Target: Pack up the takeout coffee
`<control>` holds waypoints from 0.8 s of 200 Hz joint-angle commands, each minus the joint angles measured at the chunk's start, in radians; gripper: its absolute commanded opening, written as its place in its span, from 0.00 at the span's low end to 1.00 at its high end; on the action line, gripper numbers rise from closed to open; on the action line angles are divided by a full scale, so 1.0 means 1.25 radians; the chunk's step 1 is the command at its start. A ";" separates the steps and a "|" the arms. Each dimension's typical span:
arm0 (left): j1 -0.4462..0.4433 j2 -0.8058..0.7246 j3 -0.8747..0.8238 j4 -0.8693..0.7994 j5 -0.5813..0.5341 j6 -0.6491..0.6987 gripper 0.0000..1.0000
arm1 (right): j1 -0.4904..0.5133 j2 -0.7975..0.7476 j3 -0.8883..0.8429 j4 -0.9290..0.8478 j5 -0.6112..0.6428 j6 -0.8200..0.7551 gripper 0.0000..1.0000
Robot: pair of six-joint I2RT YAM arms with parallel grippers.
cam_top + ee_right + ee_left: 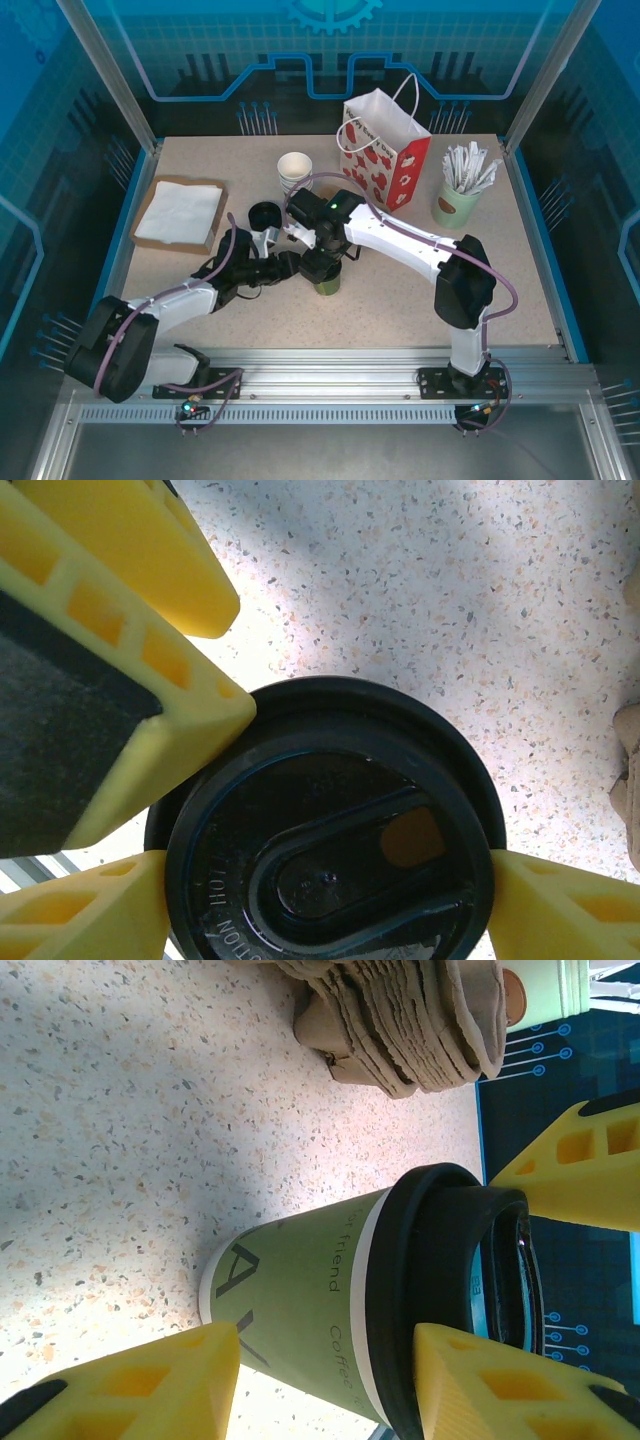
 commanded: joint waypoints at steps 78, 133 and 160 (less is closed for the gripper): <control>-0.014 -0.018 -0.012 0.018 0.019 -0.002 0.50 | 0.010 -0.033 -0.041 0.023 -0.006 0.014 0.80; -0.015 -0.016 -0.012 0.005 0.015 0.010 0.51 | 0.004 -0.065 -0.074 0.058 -0.020 0.026 0.82; -0.017 -0.019 -0.010 0.005 0.015 0.011 0.51 | 0.001 -0.079 -0.081 0.069 -0.024 0.030 0.82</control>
